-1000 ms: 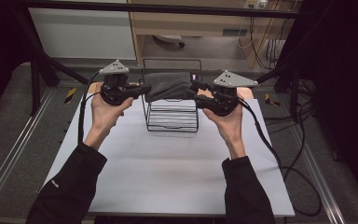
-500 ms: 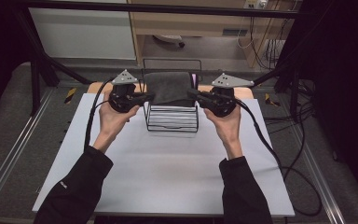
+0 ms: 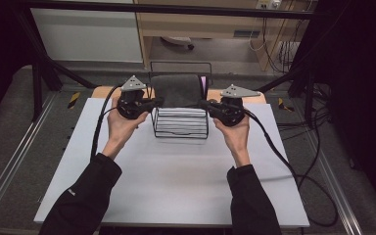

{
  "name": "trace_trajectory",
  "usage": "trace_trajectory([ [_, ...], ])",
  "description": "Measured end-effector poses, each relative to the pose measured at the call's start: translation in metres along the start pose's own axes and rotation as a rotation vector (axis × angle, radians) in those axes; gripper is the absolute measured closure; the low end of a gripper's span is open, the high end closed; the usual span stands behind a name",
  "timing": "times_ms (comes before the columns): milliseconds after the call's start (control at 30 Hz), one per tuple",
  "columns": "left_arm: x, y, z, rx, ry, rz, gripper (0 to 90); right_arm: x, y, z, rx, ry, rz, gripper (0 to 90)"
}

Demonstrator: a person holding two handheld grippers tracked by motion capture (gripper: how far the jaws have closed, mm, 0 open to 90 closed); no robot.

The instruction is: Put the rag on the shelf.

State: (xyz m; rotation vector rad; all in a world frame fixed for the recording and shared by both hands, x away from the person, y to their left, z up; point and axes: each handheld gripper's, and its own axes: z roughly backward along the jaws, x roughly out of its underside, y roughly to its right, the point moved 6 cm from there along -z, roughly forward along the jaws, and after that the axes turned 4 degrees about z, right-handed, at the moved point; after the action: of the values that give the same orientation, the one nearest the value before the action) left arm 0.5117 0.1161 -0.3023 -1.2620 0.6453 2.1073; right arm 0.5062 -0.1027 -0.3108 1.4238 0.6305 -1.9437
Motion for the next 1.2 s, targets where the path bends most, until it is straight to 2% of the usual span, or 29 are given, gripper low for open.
trace_trajectory([
  [200, -0.001, 0.002, 0.009, 0.020, -0.001, 0.014, 78.6, -0.008, -0.004, 0.015, -0.011, 0.028, 0.004, 81.1],
  [367, 0.002, 0.006, 0.017, 0.019, -0.017, 0.009, 66.1, -0.015, -0.007, 0.027, -0.026, 0.042, 0.005, 64.6],
  [467, 0.004, 0.006, 0.023, 0.011, -0.021, 0.008, 57.8, -0.017, -0.007, 0.036, -0.028, 0.042, -0.019, 56.4],
  [667, 0.012, 0.003, 0.035, 0.004, -0.036, 0.008, 46.7, -0.017, -0.009, 0.050, -0.038, 0.028, -0.033, 38.6],
  [933, 0.033, 0.000, 0.052, -0.016, -0.053, -0.008, 30.4, -0.008, -0.015, 0.058, -0.014, -0.024, -0.011, 15.2],
  [1033, 0.044, 0.001, 0.056, -0.014, -0.057, -0.011, 25.7, 0.000, -0.018, 0.058, -0.022, -0.037, 0.000, 11.8],
  [1200, 0.067, 0.000, 0.060, -0.025, -0.074, -0.009, 16.3, 0.018, -0.021, 0.058, -0.021, -0.065, -0.009, 6.9],
])
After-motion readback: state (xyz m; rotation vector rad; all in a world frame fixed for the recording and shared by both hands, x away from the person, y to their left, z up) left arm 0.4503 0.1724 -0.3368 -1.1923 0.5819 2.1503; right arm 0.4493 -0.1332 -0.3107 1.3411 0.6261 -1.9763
